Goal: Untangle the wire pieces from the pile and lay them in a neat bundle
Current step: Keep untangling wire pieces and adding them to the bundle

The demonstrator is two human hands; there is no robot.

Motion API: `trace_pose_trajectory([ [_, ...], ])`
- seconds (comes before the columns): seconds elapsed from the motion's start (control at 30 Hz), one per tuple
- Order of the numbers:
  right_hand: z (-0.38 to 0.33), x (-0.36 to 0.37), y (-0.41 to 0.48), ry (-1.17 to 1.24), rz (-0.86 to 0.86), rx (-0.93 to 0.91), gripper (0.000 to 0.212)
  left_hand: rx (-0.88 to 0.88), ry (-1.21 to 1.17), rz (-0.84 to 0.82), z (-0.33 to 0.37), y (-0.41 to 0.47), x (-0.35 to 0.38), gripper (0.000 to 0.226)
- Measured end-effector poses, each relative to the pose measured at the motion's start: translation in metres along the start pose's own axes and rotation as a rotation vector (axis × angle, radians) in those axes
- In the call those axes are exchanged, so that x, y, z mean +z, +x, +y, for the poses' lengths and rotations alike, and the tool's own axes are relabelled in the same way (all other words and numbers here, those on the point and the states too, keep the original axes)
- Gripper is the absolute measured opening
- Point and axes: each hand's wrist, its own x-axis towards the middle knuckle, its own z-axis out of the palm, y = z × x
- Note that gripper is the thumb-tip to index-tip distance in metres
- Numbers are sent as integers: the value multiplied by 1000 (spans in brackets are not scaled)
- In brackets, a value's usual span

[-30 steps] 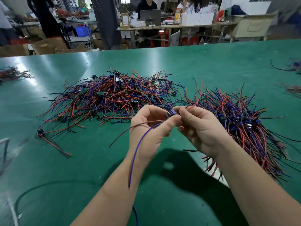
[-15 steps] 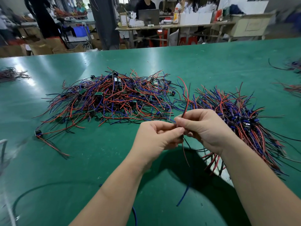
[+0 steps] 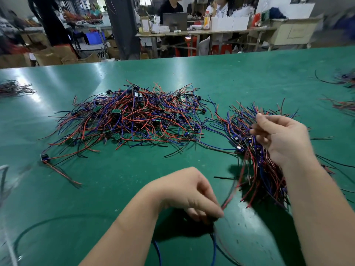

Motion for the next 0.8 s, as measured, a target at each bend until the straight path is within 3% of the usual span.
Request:
trace_pose_trajectory([
  [0.13, -3, -8, 4, 161, 157, -26, 18, 82, -106, 135, 2, 5, 6, 9],
  [0.23, -4, -4, 3, 248, 212, 20, 29, 206, -401, 331, 7, 7, 0, 10],
  [0.3, -6, 3, -3, 273, 152, 71, 32, 260, -630, 473, 11, 8, -6, 5],
  [0.4, -4, 15, -13, 59, -91, 29, 28, 291, -856, 635, 11, 9, -14, 15],
  [0.5, 8, 32, -30, -193, -490, -104, 9, 277, -815, 682, 9, 11, -15, 22],
  [0.57, 20, 41, -39, -380, -629, -209, 28, 263, -724, 677, 7, 11, -12, 28],
  [0.67, 30, 51, -48, -544, -557, -416, 17, 266, -624, 695, 5, 11, -13, 28],
  [0.8, 22, 47, -47, -381, -546, -324, 17, 355, -548, 647, 6, 6, -20, 32],
])
